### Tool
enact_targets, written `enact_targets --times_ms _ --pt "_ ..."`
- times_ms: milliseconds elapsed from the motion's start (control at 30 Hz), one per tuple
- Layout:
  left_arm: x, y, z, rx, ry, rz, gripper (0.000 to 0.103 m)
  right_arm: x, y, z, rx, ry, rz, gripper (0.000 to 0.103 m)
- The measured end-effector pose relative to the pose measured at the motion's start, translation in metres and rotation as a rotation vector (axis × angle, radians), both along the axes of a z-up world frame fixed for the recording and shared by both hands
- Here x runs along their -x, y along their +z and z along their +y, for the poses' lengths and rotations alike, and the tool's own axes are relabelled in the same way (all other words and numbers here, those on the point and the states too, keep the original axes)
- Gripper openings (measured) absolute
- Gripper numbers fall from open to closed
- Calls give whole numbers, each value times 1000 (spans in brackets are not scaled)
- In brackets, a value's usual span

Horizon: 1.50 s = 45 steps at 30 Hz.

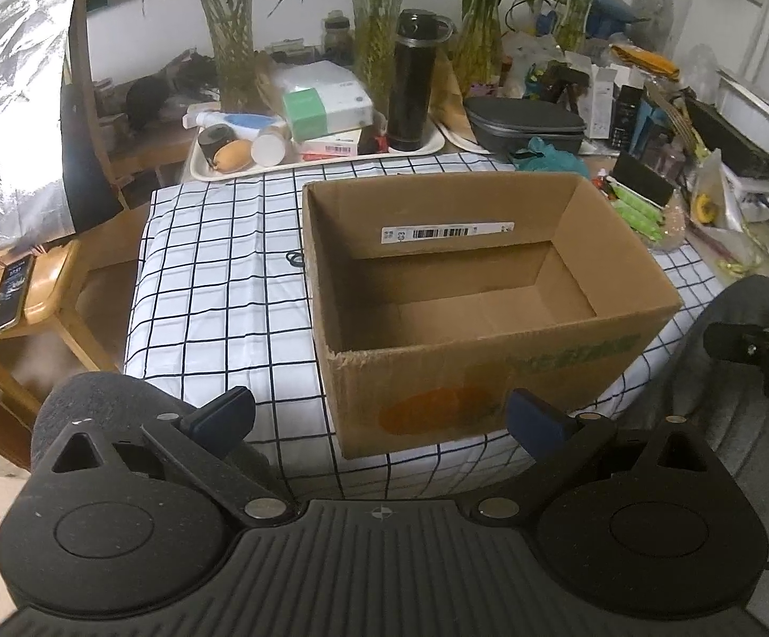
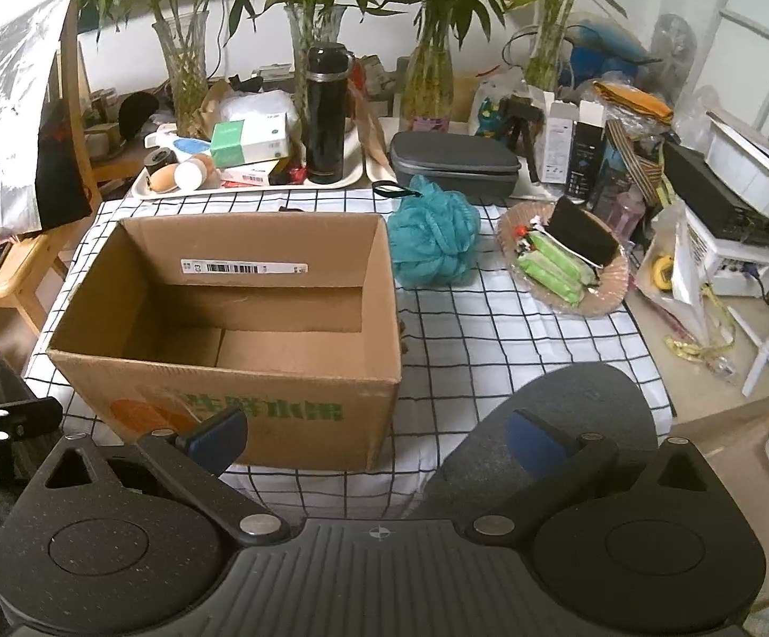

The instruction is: Organize soft objects

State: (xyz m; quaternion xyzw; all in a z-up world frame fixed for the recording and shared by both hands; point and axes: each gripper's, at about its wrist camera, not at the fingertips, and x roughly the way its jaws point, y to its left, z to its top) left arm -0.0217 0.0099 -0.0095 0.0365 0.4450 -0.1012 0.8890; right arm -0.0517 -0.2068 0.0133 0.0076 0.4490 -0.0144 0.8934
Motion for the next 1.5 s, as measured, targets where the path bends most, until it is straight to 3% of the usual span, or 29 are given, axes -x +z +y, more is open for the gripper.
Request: enact_targets --times_ms 333,800,967,1133,1267,1500 --pt "-15 -1 2 7 5 21 103 -22 -14 -11 -2 4 25 103" --pt "-34 -3 5 16 20 2 103 -41 -27 -46 -79 10 16 103" --pt "-44 0 8 31 16 -16 103 -50 -34 -54 -43 5 31 103" --pt "-56 2 11 65 -14 -31 103 -58 -35 -65 -89 -6 -8 103" --pt "-65 3 11 56 -27 -36 103 -64 -32 -68 -63 -8 -58 103" --pt "-85 6 20 66 -29 -50 103 -83 -32 -71 -88 55 -42 103"
